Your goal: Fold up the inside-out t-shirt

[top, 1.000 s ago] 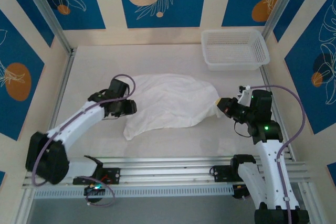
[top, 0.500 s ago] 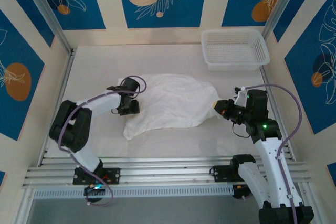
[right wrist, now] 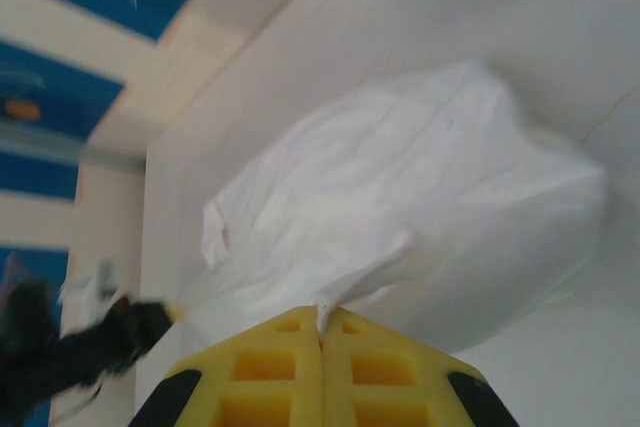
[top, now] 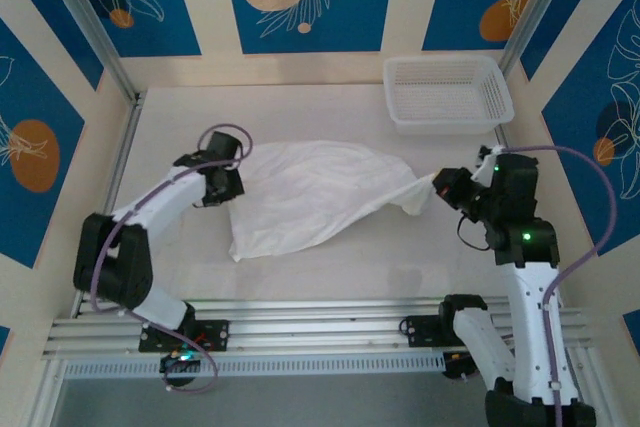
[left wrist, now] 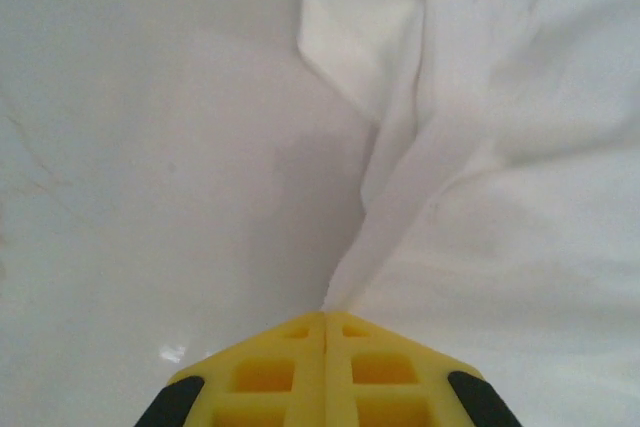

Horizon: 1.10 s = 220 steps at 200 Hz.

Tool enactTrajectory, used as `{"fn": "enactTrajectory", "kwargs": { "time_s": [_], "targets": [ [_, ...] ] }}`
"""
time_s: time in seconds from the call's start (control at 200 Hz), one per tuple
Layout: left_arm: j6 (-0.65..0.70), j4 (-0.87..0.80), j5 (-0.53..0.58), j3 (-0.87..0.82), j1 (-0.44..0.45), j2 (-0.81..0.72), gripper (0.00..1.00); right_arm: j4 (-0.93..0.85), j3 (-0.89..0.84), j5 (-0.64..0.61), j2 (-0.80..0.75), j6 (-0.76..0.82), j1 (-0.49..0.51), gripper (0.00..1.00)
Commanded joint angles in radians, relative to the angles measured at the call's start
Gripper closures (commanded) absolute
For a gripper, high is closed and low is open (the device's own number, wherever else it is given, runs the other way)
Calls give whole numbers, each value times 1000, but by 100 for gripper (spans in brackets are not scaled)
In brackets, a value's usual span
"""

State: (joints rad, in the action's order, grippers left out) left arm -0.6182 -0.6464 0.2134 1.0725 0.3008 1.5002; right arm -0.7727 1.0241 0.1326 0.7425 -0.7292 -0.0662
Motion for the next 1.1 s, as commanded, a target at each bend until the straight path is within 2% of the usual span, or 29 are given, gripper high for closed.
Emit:
{"fn": "enactTrajectory", "kwargs": {
  "time_s": [0.0,0.095,0.23,0.46,0.61,0.81,0.96,1.095],
  "targets": [
    [18,-47,-43,51,-72,-100,100,-16,60,-5,-7,-38,-101,100],
    [9,-39,-96,48,-130,-140,100,-3,54,69,7,-49,-147,100],
    [-24,8,-154,24,-168,-132,100,12,5,128,10,-51,-147,100],
    [-46,164,-212,20,-188,51,96,-28,-21,89,11,-38,-149,100],
    [-20,146,-185,86,-195,168,88,-16,-24,145,30,-42,-149,100],
    [-9,27,-103,64,-180,23,71,5,-18,227,66,-4,-128,100],
    [-2,-91,-31,-5,-85,-85,69,35,-30,214,79,-7,-90,100],
    [-40,-96,-23,-131,-35,-151,67,53,-34,194,96,-12,-52,100]
  ]
}}
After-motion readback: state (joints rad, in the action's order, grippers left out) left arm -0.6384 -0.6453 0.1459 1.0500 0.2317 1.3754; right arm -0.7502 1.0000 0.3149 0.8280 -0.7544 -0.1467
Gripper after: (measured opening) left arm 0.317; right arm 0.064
